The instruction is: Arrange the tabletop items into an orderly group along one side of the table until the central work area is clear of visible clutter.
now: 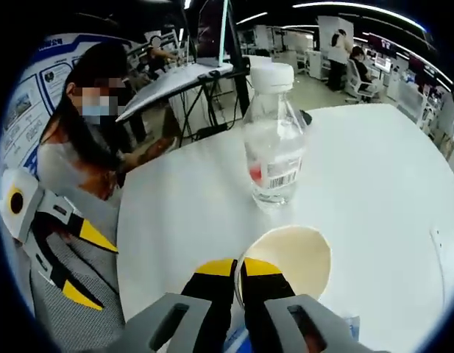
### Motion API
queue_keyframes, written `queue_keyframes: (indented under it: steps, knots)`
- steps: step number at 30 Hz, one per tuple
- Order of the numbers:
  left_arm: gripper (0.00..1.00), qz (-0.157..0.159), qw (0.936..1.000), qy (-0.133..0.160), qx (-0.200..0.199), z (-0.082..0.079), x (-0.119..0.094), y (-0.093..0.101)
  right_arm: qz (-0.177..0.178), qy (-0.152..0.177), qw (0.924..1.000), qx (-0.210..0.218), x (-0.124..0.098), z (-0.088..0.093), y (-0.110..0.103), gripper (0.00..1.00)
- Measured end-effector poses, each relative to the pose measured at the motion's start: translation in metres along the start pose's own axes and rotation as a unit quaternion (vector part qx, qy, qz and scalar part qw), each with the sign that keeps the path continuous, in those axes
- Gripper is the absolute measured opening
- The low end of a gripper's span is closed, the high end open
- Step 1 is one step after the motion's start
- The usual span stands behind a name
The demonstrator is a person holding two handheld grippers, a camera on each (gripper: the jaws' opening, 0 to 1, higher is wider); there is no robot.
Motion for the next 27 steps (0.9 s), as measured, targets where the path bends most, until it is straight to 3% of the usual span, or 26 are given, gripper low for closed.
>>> queue_keyframes:
  steps: [9, 27]
  knots:
    - [0.39, -0.002, 1.0000, 0.000, -0.007, 0.000, 0.000, -0.003, 0.016, -0.049, 0.9953, -0.083, 0.017, -0.007, 0.006, 0.00]
    - [0.37, -0.007, 0.9997, 0.003, -0.023, 0.002, 0.002, -0.006, 0.039, -0.075, 0.9900, -0.113, 0.036, -0.020, 0.028, 0.01]
Point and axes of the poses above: the point that each gripper's makers call its tool centre point, and the gripper's own axes: x roughly forward along the fingers, y roughly to its right, z roughly out of its underside, the point moved 5 cm from there along -x, roughly backward along the fingers, and after that the axes turned 1 degree about y, right-handed, at the moved point
